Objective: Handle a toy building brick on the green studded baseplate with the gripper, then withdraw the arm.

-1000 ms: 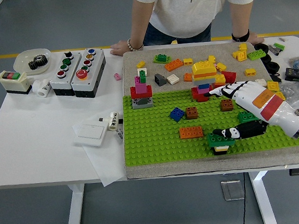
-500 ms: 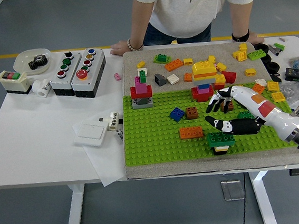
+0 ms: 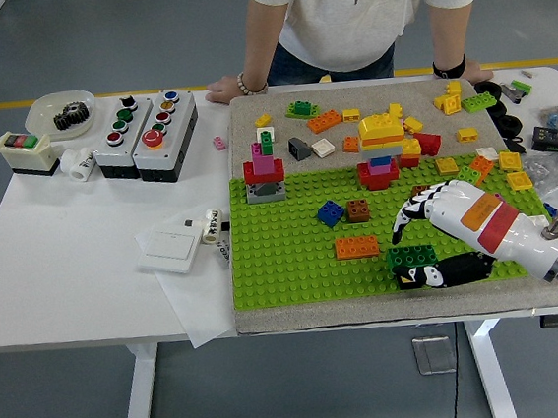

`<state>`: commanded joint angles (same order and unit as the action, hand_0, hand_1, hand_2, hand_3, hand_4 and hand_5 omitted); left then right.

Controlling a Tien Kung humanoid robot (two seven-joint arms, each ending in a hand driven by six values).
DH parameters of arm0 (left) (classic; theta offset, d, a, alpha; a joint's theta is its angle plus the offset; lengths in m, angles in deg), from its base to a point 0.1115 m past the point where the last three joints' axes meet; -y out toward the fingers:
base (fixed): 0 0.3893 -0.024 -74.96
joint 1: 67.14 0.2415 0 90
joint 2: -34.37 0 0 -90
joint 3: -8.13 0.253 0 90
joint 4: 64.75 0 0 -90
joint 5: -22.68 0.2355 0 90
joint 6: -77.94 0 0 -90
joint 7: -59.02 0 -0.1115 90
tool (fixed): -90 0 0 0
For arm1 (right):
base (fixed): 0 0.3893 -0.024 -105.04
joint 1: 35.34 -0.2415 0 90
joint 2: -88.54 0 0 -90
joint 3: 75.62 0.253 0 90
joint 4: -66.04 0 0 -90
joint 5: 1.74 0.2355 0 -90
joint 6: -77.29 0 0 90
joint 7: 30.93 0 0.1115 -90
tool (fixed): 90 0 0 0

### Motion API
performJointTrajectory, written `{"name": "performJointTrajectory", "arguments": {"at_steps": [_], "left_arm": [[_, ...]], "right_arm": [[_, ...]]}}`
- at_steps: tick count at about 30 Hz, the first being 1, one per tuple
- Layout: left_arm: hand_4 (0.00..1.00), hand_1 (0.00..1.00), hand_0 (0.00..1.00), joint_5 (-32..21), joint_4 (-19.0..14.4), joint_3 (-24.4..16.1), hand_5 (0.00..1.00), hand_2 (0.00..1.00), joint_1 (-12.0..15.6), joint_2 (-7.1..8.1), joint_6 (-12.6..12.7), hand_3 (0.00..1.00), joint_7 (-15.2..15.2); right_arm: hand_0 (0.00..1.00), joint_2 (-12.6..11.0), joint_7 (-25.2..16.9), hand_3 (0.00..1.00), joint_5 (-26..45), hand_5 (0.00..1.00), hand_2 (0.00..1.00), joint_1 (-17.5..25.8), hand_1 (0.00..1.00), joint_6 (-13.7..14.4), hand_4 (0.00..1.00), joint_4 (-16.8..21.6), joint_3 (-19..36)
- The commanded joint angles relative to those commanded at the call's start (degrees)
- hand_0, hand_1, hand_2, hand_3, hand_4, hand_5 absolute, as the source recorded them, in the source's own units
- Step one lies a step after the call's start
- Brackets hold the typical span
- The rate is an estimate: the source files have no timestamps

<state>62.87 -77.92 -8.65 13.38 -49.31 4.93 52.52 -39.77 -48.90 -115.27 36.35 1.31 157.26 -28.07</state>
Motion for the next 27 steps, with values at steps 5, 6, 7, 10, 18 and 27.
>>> {"name": "performJointTrajectory", "arguments": {"at_steps": [5, 6, 7, 10, 18, 27], "left_arm": [[0.655, 0.742, 0.733, 0.3, 0.0, -0.1, 0.624, 0.744, -0.1, -0.02, -0.1, 0.612, -0.1], [0.655, 0.742, 0.733, 0.3, -0.1, -0.1, 0.624, 0.744, -0.1, -0.02, -0.1, 0.612, -0.1], [0.655, 0.742, 0.733, 0.3, -0.1, -0.1, 0.624, 0.743, -0.1, -0.02, -0.1, 0.612, -0.1], [0.655, 0.742, 0.733, 0.3, -0.1, -0.1, 0.624, 0.743, -0.1, -0.01, -0.1, 0.612, -0.1], [0.655, 0.742, 0.733, 0.6, -0.1, -0.3, 0.625, 0.744, -0.1, 0.0, -0.2, 0.611, -0.2], [0.655, 0.742, 0.733, 1.1, -0.1, -0.5, 0.623, 0.743, -0.1, 0.04, -0.4, 0.61, -0.4]], "right_arm": [[0.551, 0.3, -0.3, 0.503, -2.7, 0.477, 0.588, -0.1, 0.563, 0.5, 0.778, -1.2, 0.0], [0.551, 0.3, -0.4, 0.503, -2.8, 0.477, 0.588, -0.1, 0.563, 0.5, 0.778, -1.4, -0.1], [0.558, 0.4, -0.4, 0.505, -2.9, 0.48, 0.595, -0.2, 0.567, 0.5, 0.778, -1.6, -0.1], [0.558, 0.5, -0.5, 0.505, -3.4, 0.48, 0.595, -0.3, 0.567, 0.7, 0.778, -2.9, -0.2], [0.565, 1.1, -0.9, 0.506, -4.7, 0.478, 0.598, -0.5, 0.577, 1.1, 0.776, -6.2, -0.5], [0.574, 1.3, -1.2, 0.512, -5.3, 0.512, 0.605, -0.3, 0.58, 2.0, 0.768, -7.3, -0.5]]}}
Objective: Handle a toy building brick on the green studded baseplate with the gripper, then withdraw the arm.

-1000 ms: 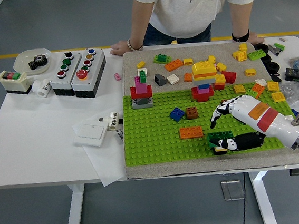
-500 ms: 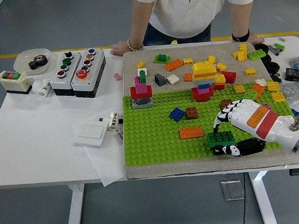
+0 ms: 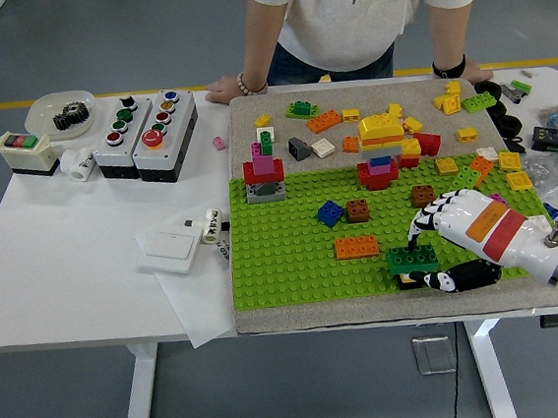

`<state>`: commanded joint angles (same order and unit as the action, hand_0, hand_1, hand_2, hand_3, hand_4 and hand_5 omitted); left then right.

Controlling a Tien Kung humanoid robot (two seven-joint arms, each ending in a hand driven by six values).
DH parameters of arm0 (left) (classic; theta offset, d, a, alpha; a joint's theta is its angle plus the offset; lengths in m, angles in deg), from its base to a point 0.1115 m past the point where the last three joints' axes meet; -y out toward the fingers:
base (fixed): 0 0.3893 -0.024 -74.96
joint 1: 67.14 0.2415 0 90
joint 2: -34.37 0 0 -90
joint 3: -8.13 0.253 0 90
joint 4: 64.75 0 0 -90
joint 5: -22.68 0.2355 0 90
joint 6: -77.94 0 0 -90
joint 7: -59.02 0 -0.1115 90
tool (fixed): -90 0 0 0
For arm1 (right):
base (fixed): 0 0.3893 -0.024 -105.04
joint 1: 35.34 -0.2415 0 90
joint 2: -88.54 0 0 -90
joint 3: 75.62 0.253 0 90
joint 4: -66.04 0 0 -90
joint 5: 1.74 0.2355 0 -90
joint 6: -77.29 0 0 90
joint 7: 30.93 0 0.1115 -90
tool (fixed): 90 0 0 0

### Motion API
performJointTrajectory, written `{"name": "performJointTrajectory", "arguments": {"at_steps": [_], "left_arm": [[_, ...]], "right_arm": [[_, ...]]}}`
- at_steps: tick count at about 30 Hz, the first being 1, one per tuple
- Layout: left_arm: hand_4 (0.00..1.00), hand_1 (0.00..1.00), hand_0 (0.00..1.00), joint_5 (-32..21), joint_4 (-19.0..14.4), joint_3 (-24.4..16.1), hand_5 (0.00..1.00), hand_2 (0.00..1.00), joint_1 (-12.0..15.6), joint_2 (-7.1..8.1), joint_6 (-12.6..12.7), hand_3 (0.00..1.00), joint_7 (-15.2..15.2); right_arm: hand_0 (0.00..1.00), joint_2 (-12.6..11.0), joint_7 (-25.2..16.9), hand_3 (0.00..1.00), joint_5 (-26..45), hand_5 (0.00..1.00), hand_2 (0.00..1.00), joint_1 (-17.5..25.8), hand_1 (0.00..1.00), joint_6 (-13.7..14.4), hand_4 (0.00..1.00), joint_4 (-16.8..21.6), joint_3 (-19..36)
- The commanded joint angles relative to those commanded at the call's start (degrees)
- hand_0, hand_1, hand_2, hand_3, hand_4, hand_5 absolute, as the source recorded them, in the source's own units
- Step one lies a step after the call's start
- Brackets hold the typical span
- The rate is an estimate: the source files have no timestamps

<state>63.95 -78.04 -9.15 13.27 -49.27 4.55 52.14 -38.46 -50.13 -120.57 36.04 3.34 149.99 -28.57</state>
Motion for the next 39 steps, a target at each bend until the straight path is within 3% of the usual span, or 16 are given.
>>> {"name": "performJointTrajectory", "arguments": {"at_steps": [39], "left_arm": [[0.655, 0.741, 0.733, 0.7, -0.1, -0.3, 0.623, 0.746, -0.1, 0.0, -0.3, 0.609, -0.3]], "right_arm": [[0.566, 0.5, -0.2, 0.51, -1.4, 0.521, 0.616, 1.2, 0.576, 0.0, 0.779, -1.1, -0.1]]}}
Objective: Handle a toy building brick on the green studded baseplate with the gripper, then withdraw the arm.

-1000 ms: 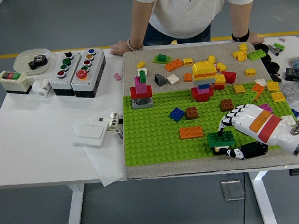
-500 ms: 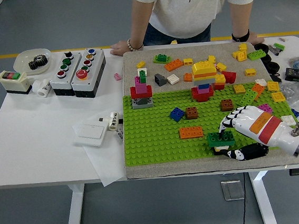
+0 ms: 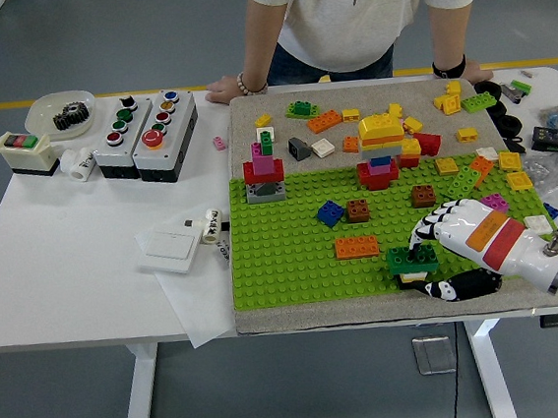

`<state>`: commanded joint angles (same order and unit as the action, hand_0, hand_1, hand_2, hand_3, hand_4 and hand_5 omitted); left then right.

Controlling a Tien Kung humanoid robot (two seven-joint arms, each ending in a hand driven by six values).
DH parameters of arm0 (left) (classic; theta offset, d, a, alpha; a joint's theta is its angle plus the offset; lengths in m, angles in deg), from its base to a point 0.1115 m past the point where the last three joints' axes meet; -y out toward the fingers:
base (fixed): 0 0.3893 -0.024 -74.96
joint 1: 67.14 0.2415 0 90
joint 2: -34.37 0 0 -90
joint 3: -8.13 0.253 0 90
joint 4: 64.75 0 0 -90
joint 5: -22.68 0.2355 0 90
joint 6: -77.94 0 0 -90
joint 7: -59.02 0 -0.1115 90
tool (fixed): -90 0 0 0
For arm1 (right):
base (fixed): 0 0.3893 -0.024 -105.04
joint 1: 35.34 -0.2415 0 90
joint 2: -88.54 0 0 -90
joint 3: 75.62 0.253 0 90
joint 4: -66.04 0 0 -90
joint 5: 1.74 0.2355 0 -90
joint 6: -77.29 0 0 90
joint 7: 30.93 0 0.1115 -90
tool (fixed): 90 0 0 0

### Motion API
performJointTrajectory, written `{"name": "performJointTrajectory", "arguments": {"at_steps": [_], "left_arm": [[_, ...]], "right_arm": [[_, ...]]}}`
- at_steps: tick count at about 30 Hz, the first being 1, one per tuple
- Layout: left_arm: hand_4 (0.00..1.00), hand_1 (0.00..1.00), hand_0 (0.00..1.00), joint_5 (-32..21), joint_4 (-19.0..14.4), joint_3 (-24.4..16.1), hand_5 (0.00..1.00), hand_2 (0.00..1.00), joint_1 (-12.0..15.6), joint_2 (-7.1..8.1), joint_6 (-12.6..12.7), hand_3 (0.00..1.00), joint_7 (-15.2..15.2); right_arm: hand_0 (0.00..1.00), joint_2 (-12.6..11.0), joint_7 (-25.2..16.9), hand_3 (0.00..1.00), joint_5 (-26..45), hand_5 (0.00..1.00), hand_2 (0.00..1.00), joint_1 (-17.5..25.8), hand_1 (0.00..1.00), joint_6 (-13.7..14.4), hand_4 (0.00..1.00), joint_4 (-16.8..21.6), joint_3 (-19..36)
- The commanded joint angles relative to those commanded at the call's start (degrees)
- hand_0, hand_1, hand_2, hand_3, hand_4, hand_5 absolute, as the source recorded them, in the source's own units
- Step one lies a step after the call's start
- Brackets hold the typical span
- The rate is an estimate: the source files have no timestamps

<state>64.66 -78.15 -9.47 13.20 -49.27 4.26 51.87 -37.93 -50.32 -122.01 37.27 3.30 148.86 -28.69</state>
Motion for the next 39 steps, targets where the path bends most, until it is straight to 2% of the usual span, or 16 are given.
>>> {"name": "performJointTrajectory", "arguments": {"at_steps": [39], "left_arm": [[0.656, 0.742, 0.734, 0.5, -0.1, -0.2, 0.624, 0.749, -0.1, 0.04, -0.2, 0.61, -0.2]], "right_arm": [[0.516, 0.9, 0.5, 0.508, -0.8, 0.511, 0.601, 1.7, 0.554, -0.9, 0.777, -0.7, 0.9]]}}
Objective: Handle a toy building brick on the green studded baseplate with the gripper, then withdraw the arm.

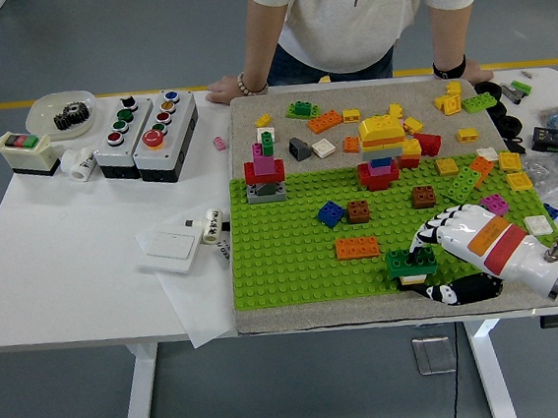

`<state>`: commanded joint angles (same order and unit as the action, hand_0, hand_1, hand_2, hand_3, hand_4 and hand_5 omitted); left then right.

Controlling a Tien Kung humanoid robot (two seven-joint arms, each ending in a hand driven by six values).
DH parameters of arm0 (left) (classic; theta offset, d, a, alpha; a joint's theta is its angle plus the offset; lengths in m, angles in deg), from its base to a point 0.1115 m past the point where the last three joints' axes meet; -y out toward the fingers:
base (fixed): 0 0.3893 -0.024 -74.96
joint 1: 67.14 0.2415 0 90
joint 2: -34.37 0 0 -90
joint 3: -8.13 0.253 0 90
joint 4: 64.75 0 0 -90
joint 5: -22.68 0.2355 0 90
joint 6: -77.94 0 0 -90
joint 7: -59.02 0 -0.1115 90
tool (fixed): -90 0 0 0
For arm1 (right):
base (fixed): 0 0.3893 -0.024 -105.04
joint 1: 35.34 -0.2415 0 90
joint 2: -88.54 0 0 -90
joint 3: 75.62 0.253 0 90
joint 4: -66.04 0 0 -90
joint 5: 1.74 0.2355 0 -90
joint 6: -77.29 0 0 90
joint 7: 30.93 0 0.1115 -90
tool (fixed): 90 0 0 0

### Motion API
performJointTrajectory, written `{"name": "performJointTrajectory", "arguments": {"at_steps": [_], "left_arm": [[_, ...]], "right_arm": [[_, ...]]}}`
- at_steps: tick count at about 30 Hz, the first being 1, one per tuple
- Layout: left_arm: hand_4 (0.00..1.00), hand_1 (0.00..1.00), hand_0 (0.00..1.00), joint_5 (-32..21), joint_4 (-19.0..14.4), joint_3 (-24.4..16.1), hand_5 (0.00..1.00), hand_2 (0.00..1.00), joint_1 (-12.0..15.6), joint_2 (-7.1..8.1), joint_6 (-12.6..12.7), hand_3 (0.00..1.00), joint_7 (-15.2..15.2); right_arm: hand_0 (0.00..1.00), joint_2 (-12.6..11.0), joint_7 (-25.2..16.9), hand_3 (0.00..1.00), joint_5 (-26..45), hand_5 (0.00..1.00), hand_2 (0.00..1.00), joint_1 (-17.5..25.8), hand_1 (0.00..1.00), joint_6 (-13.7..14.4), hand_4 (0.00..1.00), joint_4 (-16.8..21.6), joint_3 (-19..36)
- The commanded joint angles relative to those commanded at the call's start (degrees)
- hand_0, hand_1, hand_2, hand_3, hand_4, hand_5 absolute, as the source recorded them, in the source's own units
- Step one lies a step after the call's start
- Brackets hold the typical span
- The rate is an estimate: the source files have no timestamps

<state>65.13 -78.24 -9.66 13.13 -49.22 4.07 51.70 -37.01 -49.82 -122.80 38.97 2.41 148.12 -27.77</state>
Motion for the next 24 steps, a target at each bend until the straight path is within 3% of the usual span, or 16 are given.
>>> {"name": "performJointTrajectory", "arguments": {"at_steps": [24], "left_arm": [[0.657, 0.742, 0.733, 0.6, 0.0, -0.3, 0.625, 0.751, 0.2, -0.03, -0.2, 0.61, -0.2]], "right_arm": [[0.516, 0.2, 0.0, 0.508, 0.5, 0.5, 0.596, 0.2, 0.542, 0.1, 0.774, 0.0, 0.3]]}}
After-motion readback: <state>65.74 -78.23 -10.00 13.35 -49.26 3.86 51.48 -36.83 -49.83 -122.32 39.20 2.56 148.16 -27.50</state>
